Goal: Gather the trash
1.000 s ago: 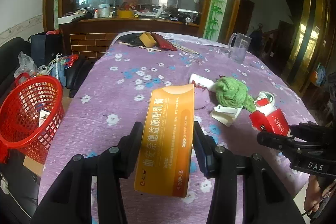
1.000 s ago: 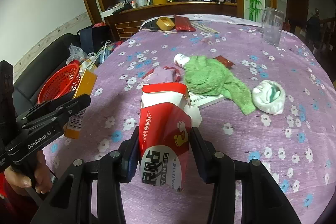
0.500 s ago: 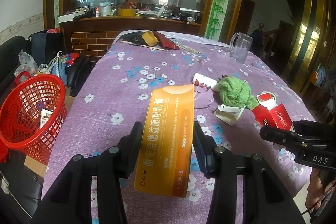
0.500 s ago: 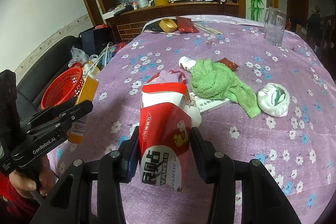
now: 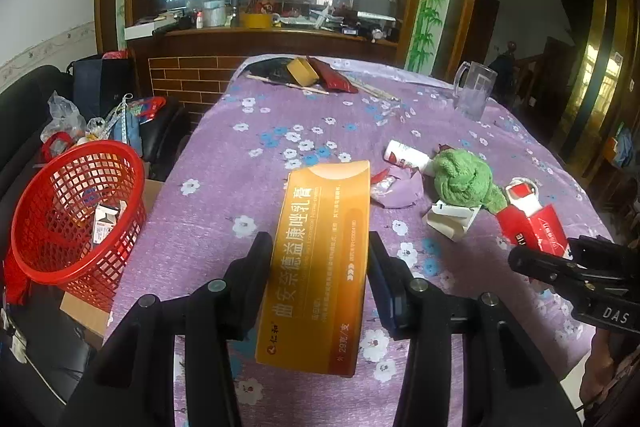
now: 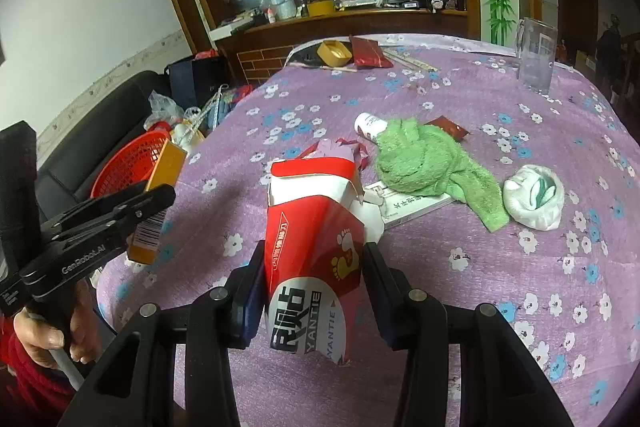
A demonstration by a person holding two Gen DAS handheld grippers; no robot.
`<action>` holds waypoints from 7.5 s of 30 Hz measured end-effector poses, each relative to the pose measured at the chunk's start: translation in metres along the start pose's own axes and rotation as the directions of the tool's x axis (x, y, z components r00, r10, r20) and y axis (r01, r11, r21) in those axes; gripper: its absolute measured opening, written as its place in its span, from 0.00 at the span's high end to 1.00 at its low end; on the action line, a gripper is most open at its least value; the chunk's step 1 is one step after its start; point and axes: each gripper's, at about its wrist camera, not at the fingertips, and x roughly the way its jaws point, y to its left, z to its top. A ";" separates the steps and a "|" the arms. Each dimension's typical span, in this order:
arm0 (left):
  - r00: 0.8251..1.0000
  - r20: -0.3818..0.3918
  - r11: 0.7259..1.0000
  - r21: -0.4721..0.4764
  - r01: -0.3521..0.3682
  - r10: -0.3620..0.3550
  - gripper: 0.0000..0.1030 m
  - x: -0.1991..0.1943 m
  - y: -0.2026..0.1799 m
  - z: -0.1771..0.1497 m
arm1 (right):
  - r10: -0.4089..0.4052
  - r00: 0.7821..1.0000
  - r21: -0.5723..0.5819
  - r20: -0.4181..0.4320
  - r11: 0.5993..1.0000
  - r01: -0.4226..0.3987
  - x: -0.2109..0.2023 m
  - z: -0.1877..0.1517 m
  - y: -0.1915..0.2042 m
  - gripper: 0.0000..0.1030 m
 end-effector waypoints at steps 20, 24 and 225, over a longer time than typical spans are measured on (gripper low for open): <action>0.996 -0.043 0.996 0.013 -0.084 0.084 0.56 0.000 -0.044 0.011 | 0.075 0.996 0.036 0.039 0.996 -0.076 -0.010 -0.010 -0.049 0.52; 0.993 -0.044 0.994 0.015 -0.107 0.108 0.56 0.001 -0.048 0.013 | 0.097 0.994 0.032 0.048 0.995 -0.099 -0.013 -0.013 -0.054 0.51; 0.980 0.127 0.988 -0.002 -0.151 0.150 0.63 0.120 -0.067 0.059 | -0.231 0.941 0.173 0.246 0.966 0.192 0.004 0.037 -0.149 0.67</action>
